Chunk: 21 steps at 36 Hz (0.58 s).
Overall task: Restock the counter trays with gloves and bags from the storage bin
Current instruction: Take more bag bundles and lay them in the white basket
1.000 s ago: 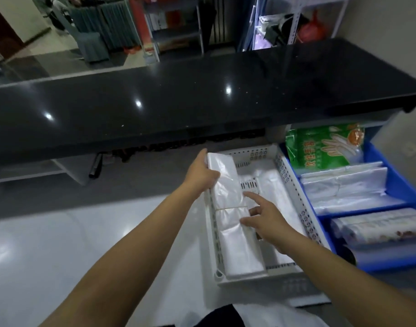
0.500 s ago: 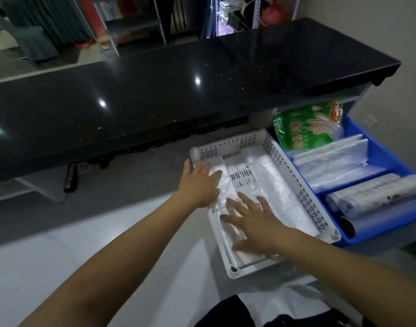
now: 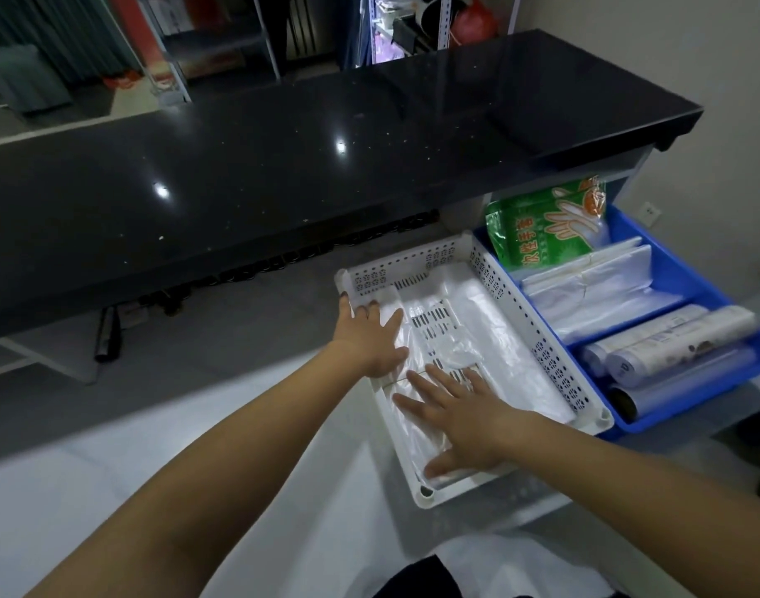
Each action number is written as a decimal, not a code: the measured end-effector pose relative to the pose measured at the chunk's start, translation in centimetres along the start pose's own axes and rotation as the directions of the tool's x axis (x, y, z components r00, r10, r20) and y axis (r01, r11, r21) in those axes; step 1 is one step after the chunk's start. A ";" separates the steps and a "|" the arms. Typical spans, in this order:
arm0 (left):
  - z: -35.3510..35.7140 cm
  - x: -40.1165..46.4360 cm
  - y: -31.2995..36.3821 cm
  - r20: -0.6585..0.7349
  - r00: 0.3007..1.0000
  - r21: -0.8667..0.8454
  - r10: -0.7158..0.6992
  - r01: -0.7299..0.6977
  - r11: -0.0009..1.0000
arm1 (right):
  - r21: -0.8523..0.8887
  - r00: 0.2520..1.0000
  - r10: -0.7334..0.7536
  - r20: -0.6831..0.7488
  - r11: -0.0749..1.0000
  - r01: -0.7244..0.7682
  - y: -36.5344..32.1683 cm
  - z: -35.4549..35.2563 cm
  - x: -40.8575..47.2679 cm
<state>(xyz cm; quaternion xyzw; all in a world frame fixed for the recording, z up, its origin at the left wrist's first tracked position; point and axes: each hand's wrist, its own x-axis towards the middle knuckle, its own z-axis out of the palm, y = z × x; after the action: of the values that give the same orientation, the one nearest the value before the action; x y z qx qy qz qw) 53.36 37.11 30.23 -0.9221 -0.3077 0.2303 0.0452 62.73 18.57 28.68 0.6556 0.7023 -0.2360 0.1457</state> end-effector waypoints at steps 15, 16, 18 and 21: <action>0.7 -0.5 0.3 -0.115 0.993 -0.130 -0.037 0.022 0.991 | 0.080 0.999 -0.036 -0.029 0.996 0.038 0.4 -0.4 -0.4; 0.6 -0.7 0.3 -0.117 0.992 -0.149 -0.043 0.026 0.988 | 0.092 0.998 -0.051 -0.043 0.994 0.055 0.5 -0.7 -0.5; 0.3 -1.2 0.5 -0.113 0.991 -0.211 -0.075 0.050 0.976 | 0.108 0.994 -0.082 -0.074 0.990 0.090 0.8 -1.2 -0.8; -0.1 -2.9 0.8 -0.133 0.979 -0.338 -0.153 0.100 0.936 | 0.125 0.983 -0.130 -0.128 0.981 0.146 1.4 -1.9 -1.2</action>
<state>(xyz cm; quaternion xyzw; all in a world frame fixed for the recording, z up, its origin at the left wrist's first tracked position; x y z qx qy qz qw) 51.82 34.81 31.27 -0.9102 -0.3960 0.0986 -0.0708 64.39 18.52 30.70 0.6266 0.7361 -0.2524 0.0424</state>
